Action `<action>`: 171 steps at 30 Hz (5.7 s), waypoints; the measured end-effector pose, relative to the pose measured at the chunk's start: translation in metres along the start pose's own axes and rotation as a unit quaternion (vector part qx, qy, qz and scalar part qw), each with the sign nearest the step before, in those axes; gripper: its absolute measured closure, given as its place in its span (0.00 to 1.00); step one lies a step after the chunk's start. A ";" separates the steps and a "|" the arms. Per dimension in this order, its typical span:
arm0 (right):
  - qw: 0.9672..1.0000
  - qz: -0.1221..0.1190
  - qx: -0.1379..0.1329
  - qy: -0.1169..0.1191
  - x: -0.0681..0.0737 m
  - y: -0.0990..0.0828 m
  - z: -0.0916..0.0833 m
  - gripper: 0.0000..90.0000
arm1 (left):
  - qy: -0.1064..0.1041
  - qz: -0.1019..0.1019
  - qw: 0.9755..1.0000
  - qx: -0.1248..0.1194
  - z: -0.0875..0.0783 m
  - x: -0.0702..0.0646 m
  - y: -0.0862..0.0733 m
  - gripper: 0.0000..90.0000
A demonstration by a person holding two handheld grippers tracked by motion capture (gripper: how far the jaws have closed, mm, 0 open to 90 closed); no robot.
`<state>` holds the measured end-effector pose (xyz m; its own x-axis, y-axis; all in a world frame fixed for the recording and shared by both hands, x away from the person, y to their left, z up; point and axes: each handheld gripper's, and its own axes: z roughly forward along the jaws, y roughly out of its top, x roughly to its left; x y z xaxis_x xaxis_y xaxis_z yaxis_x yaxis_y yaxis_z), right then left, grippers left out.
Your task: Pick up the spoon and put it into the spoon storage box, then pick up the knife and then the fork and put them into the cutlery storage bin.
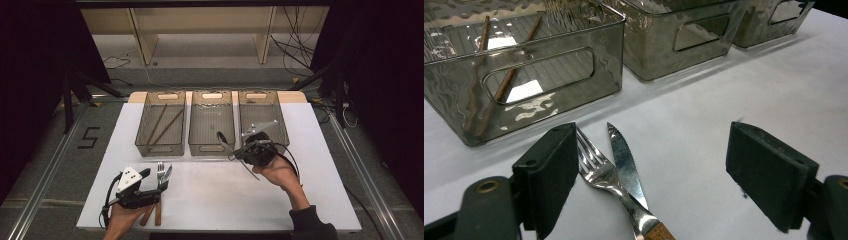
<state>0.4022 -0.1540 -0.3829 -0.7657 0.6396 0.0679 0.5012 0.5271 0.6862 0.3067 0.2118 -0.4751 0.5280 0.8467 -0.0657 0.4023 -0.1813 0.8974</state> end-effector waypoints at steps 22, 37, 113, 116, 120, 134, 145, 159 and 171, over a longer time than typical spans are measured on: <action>0.997 0.072 -0.028 -0.004 -0.038 0.084 0.035 1.00 | -0.007 -0.009 1.000 -0.009 -0.002 0.001 0.000 0.22; 0.994 0.103 -0.028 -0.021 -0.050 0.120 0.060 1.00 | -0.006 -0.014 1.000 -0.011 -0.002 0.001 0.000 0.21; 0.995 0.053 -0.081 -0.001 -0.002 0.023 0.023 0.41 | 0.003 -0.017 1.000 0.000 -0.002 0.003 0.000 0.20; 0.995 0.046 -0.085 -0.006 0.004 0.010 0.017 0.41 | 0.004 -0.020 1.000 0.003 -0.001 0.003 0.000 0.20; 0.995 0.045 -0.091 -0.005 0.010 -0.008 0.011 0.41 | 0.003 -0.023 1.000 0.013 0.000 0.002 0.000 0.20; 0.993 0.045 -0.106 0.005 0.021 -0.045 0.004 0.39 | 0.010 -0.045 0.998 0.044 0.001 0.003 -0.002 0.19; 0.990 0.049 -0.134 0.019 0.025 -0.074 -0.005 0.39 | 0.014 -0.047 0.995 0.083 0.000 -0.005 0.005 0.19; 0.987 0.066 -0.147 0.013 0.022 -0.101 -0.015 0.38 | -0.025 -0.023 0.996 0.078 -0.003 -0.019 0.010 0.29; 0.985 0.067 -0.160 0.018 0.026 -0.114 -0.018 0.35 | -0.070 0.002 0.995 0.074 -0.008 -0.026 0.005 0.60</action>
<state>0.3178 -0.2076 -0.4463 -0.7177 0.6682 0.1960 0.4506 0.2311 0.8623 0.2889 0.1926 -0.4650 0.6252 0.7693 -0.1314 0.4993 -0.2649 0.8249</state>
